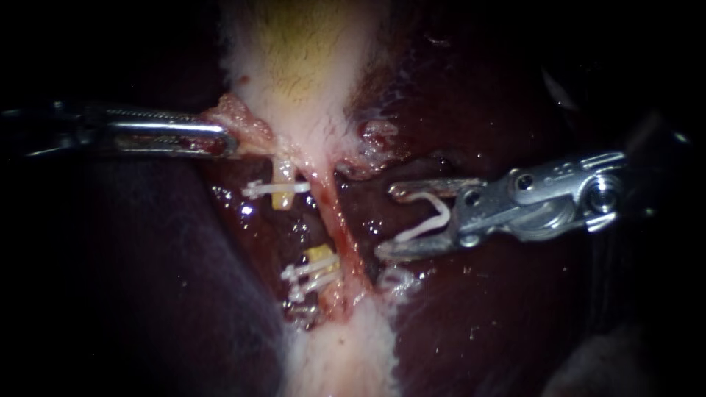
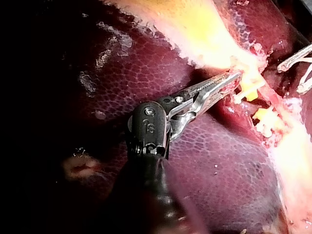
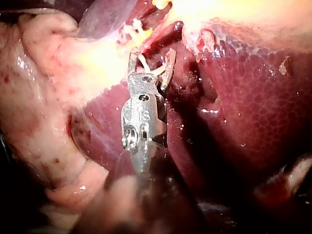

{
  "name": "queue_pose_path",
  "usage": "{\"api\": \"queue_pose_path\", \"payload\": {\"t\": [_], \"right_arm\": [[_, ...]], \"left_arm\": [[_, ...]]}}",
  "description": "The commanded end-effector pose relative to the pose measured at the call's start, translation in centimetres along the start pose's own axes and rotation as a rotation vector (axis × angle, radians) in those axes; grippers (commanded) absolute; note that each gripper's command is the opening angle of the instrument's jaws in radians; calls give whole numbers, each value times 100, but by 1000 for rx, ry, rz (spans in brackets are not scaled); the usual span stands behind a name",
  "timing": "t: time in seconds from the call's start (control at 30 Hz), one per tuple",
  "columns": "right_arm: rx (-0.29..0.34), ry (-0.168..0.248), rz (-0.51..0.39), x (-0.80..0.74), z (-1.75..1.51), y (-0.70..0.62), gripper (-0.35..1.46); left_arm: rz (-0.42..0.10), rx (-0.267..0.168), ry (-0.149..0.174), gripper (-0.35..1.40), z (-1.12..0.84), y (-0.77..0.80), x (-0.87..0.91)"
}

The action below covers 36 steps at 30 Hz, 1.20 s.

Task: Clipping first clip right tube

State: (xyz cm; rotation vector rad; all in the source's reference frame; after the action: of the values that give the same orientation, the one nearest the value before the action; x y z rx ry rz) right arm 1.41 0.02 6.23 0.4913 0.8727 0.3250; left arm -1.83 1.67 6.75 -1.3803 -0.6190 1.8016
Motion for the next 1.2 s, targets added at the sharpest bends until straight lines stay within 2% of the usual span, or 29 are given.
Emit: {"api": "queue_pose_path", "payload": {"t": [0.03, 0.3, 0.47, 0.6, 0.73, 0.87, 1.03, 1.2], "right_arm": [[-1, -2, 4, 1, 5, 1, 49], [-6, 7, 32, 7, 47, 13, 49], [53, 29, 60, 4, 67, 18, 49], [151, 111, 116, 4, 74, 17, 46], [264, 215, 198, 7, 77, 13, 45], [335, 268, 254, 10, 79, 10, 45], [368, 272, 272, 9, 77, 3, 45], [383, 262, 280, 0, 81, -7, 45]], "left_arm": [[0, 1, 0, -35, 0, 1, 0], [0, 2, 0, -35, 2, 1, 0], [0, 2, 0, -35, 3, 1, 0], [0, 2, 0, -35, 3, 1, 0], [0, 2, 0, -35, 4, 1, 0], [0, 2, 0, -35, 4, 1, 0], [0, 2, 0, -35, 4, 1, 0], [1, 2, 0, -35, 4, 0, -1]]}}
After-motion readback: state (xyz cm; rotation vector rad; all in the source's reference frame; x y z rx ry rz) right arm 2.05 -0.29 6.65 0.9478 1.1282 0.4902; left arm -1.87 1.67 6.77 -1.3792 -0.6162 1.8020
